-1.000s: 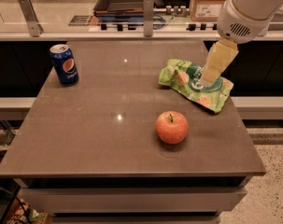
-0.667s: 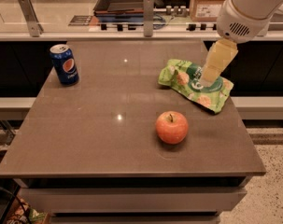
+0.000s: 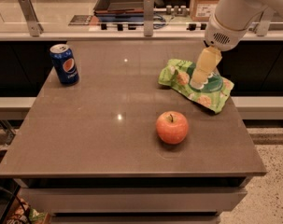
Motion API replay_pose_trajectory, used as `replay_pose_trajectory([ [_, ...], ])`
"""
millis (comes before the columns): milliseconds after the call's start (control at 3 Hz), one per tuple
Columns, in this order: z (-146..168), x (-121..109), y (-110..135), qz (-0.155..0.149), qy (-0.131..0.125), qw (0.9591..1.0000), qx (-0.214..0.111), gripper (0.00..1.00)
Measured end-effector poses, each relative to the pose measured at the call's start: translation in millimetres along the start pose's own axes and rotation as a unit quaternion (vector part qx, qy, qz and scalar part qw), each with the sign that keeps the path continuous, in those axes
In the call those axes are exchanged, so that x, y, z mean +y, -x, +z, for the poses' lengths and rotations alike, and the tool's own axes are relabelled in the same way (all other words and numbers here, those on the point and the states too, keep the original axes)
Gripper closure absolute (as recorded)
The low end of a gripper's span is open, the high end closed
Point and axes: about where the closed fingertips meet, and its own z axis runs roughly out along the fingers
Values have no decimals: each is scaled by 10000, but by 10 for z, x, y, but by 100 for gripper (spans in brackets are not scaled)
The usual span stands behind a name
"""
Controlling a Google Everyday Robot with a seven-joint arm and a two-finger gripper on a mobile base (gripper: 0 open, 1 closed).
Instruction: Move green rice chip bag near pepsi can
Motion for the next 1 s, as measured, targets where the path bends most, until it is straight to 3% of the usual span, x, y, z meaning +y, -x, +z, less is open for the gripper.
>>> replay_pose_trajectory([
  [667, 605, -118, 47, 213, 316, 9992, 82, 0],
  [1000, 804, -29, 80, 354, 494, 9980, -167, 0],
])
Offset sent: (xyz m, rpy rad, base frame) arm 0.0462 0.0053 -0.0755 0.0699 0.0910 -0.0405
